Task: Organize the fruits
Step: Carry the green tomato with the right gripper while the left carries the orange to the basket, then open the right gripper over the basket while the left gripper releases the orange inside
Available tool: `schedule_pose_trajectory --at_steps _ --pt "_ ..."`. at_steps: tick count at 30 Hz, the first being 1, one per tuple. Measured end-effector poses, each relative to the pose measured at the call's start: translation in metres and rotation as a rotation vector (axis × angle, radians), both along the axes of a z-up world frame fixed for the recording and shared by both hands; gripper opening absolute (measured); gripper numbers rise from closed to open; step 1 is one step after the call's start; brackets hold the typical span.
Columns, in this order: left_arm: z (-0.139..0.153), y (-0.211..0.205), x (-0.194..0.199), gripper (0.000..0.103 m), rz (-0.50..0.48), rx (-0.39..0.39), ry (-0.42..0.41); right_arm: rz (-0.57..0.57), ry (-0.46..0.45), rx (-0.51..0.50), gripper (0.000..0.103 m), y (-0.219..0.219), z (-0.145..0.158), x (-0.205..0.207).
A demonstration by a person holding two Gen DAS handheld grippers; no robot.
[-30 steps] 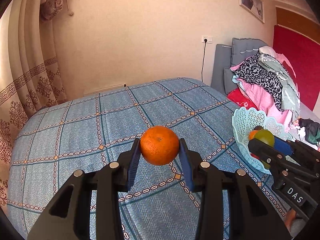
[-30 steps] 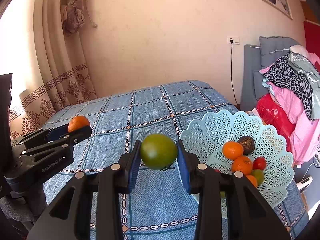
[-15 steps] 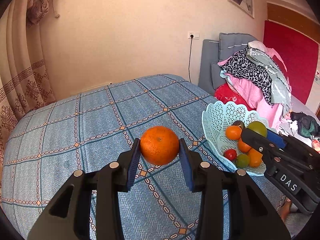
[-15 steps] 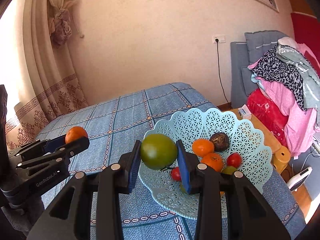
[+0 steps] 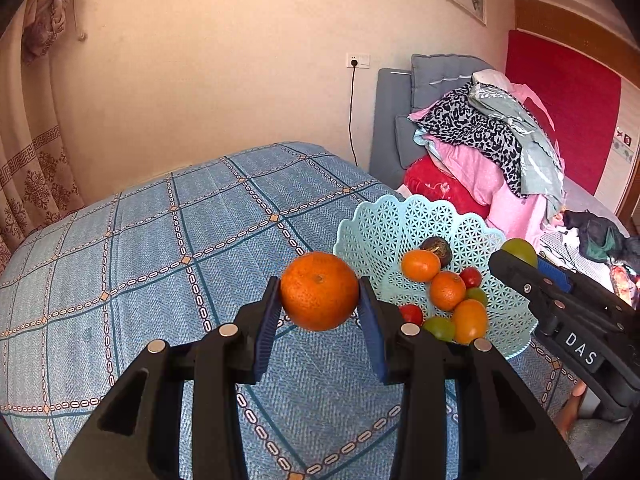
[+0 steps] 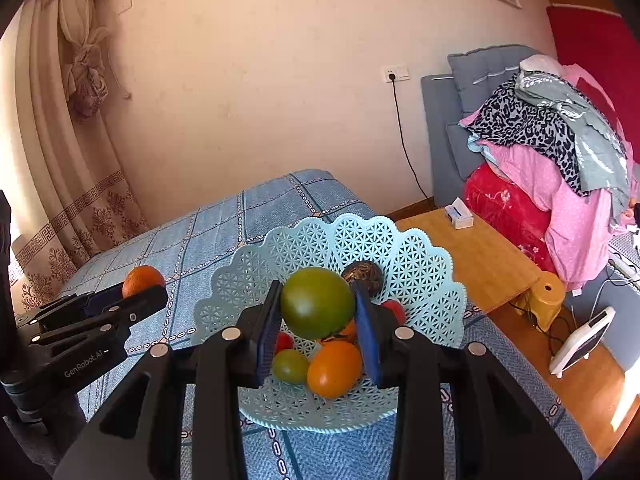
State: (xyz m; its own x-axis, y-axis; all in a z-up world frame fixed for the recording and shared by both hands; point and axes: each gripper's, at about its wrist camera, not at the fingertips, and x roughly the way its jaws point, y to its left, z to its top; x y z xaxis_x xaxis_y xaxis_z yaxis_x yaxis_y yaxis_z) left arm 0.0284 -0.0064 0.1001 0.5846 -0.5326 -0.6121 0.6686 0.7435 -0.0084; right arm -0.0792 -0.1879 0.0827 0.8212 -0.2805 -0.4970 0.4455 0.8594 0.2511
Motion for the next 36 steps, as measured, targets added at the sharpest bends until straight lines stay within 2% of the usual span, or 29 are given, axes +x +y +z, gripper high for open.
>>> schedule_pose_trajectory --at_steps 19,36 --pt "-0.007 -0.050 -0.017 0.039 -0.109 0.025 0.005 -0.066 0.031 0.009 0.035 -0.030 -0.014 -0.015" --pt "-0.017 -0.066 -0.025 0.039 -0.156 0.046 0.013 -0.077 0.040 0.013 0.035 -0.032 -0.016 -0.017"
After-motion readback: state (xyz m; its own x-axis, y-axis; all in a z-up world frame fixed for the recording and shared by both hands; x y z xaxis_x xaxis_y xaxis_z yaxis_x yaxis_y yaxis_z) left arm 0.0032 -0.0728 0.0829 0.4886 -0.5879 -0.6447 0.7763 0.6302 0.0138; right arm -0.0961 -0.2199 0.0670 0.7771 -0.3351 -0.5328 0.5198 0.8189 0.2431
